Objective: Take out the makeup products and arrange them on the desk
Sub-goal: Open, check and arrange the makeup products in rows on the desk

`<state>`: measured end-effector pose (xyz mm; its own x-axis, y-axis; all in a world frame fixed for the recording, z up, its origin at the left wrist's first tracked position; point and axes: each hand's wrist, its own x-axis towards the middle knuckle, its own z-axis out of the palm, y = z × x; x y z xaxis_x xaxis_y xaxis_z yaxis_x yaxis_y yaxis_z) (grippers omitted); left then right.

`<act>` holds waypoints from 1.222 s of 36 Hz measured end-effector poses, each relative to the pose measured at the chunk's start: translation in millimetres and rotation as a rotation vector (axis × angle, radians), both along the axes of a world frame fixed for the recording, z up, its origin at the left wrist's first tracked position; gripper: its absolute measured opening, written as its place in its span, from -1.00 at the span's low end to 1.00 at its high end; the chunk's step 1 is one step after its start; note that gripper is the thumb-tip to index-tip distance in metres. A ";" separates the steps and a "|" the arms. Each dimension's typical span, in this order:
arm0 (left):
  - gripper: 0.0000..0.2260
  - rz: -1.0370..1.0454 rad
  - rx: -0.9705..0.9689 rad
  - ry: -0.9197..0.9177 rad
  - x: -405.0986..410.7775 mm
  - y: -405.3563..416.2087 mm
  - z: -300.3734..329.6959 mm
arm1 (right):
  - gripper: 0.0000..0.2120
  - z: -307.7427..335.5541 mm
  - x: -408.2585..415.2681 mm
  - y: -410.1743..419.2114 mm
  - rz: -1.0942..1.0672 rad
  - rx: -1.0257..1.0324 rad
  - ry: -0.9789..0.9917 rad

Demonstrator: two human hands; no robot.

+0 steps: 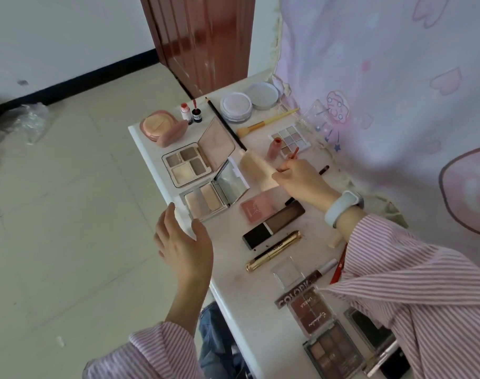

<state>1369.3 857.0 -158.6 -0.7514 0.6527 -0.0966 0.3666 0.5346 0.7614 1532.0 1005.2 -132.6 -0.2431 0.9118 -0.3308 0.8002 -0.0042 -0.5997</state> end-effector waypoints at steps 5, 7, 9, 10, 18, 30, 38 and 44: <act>-0.48 -0.026 -0.132 -0.045 1.2 -5.9 -20.0 | -0.87 -5.4 -12.8 0.2 0.034 0.000 -0.016; -0.48 -0.054 -0.159 -0.059 4.3 -7.1 -26.3 | -0.84 -4.7 -14.6 -4.1 0.105 0.003 -0.045; -0.47 -0.070 -0.170 -0.067 8.5 -8.7 -30.6 | -0.65 -4.1 -13.1 -8.4 0.125 -0.011 -0.054; -0.47 -0.075 -0.170 -0.068 10.6 -9.3 -32.0 | -0.60 -4.8 -11.3 -9.1 0.115 -0.016 -0.043; -0.49 -0.046 -0.171 -0.094 19.8 -16.4 -44.2 | -0.48 -8.0 -0.1 -15.0 0.102 0.001 -0.083; -0.39 -0.046 -0.179 -0.030 21.3 -16.4 -47.0 | -0.70 -18.7 -3.0 -16.8 0.042 0.276 -0.282; -0.40 -0.045 -0.191 -0.010 20.8 -16.6 -47.6 | -0.65 -13.7 7.2 -23.6 0.000 0.260 -0.265; -0.41 -0.054 -0.185 -0.001 20.1 -16.4 -48.5 | -0.69 -5.6 31.1 -44.2 0.295 0.442 -0.077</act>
<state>1389.4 840.5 -207.2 -0.7155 0.6635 -0.2189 0.3983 0.6448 0.6524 1563.1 961.0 -138.1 -0.5003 0.8648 0.0416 0.7711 0.4670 -0.4328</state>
